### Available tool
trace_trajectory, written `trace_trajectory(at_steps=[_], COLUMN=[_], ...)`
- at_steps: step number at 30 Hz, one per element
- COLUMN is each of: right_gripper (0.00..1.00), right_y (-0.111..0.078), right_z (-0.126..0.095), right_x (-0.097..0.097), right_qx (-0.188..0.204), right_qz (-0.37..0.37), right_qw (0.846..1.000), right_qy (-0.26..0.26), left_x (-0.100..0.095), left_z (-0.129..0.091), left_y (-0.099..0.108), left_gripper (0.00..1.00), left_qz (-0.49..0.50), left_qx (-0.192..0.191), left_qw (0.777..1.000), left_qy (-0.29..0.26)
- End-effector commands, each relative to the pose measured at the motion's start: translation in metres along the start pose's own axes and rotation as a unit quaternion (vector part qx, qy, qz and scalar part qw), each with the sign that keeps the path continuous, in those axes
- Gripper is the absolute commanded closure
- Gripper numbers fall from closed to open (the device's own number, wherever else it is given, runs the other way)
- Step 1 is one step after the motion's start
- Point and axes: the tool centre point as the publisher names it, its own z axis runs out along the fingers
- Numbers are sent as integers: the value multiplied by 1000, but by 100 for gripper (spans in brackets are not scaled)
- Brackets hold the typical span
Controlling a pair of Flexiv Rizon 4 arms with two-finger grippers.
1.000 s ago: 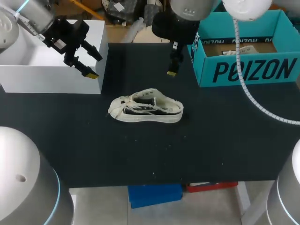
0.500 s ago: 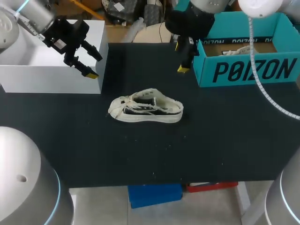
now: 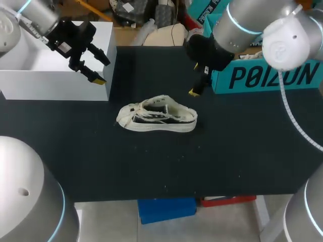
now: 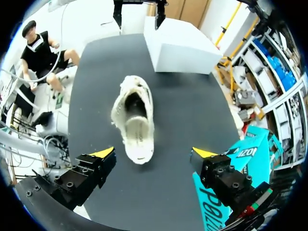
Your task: Take the shoe out of the shoebox, open the shoe tongue, remove and reinsert the insole, then place the shoe into the shoebox
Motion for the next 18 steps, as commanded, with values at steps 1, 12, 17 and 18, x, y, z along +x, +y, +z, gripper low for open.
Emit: trace_trajectory(at_steps=[1,12,17,18], right_gripper=[0,0,0,0], right_y=[-8,-19,-22,-21], right_z=[24,62,76,79], right_x=[5,9,13,14], right_qx=[-110,-176,-215,-227], right_qz=[1,-17,-29,-37], right_qw=[994,983,975,971], right_qy=[0,47,56,59], left_x=[0,0,0,0], left_z=[1,1,1,1], left_y=[1,1,1,1], left_gripper=[0,0,0,0], left_qz=[1,1,1,1], left_qx=[0,0,0,0], left_qw=[1000,1000,1000,1000], left_qy=[-2,-2,-2,-2])
